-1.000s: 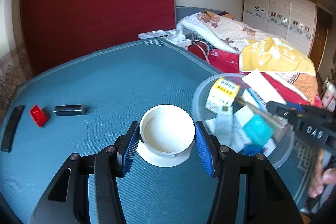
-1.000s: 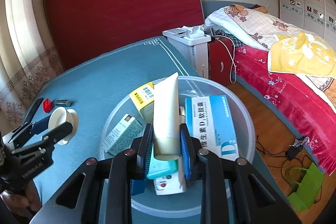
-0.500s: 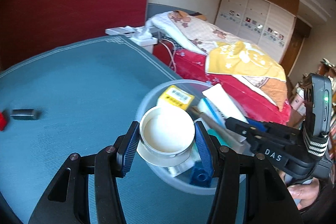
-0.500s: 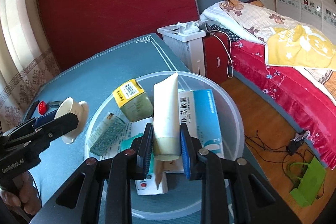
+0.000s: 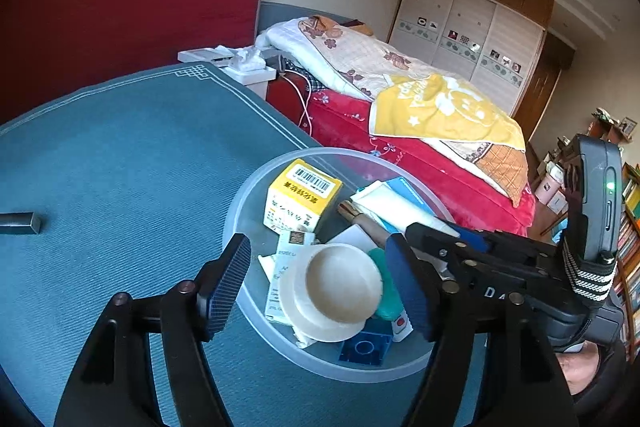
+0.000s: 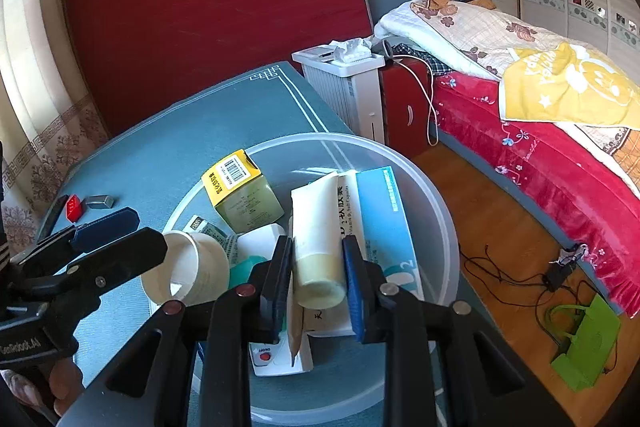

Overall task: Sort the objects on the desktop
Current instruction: 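Open both grippers to drop the cup and tube into the basin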

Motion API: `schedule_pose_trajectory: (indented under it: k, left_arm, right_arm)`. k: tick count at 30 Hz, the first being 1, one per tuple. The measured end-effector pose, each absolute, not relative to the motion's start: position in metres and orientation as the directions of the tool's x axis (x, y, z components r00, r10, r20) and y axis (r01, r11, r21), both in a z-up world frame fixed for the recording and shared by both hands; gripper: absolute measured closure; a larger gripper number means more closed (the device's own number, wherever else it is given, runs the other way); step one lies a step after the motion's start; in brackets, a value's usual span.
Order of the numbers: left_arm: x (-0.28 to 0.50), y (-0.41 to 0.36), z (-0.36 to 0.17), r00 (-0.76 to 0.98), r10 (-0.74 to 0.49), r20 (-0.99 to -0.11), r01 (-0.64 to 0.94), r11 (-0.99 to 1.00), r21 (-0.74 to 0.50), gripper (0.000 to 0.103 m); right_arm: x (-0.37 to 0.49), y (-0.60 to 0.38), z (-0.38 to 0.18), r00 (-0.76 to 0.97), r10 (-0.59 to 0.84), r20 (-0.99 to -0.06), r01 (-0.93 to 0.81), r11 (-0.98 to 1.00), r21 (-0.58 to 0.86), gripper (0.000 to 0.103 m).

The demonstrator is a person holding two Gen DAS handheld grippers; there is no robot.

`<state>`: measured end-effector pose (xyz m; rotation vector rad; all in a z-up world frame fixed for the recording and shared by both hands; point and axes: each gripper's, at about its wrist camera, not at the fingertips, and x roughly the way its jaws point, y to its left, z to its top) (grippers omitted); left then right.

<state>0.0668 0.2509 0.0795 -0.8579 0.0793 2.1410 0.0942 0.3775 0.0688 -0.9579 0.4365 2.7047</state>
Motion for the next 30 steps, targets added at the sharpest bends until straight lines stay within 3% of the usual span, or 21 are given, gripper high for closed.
schedule_pose_trajectory:
  k: [15, 17, 19, 21, 30]
  left_arm:
    - [0.068, 0.243, 0.083, -0.534, 0.6, -0.595, -0.672, -0.729, -0.132, 0.03]
    - [0.068, 0.243, 0.083, -0.541, 0.591, -0.598, -0.667, -0.735, -0.123, 0.03]
    - [0.067, 0.241, 0.083, -0.547, 0.583, -0.601, -0.661, -0.741, -0.117, 0.03]
    - [0.065, 0.238, 0.083, -0.554, 0.573, -0.604, -0.652, -0.749, -0.113, 0.03]
    - [0.052, 0.217, 0.078, -0.592, 0.506, -0.627, -0.581, -0.807, -0.104, 0.03]
  right_arm:
    - [0.097, 0.368, 0.075, -0.778, 0.144, -0.612, -0.31, -0.935, 0.174, 0.07]
    - [0.098, 0.367, 0.077, -0.781, 0.146, -0.607, -0.31, -0.935, 0.173, 0.066]
    - [0.098, 0.366, 0.078, -0.785, 0.15, -0.601, -0.311, -0.935, 0.172, 0.05]
    - [0.099, 0.364, 0.079, -0.789, 0.159, -0.593, -0.314, -0.935, 0.166, 0.042]
    - [0.091, 0.347, 0.081, -0.796, 0.133, -0.591, -0.28, -0.946, 0.164, 0.038]
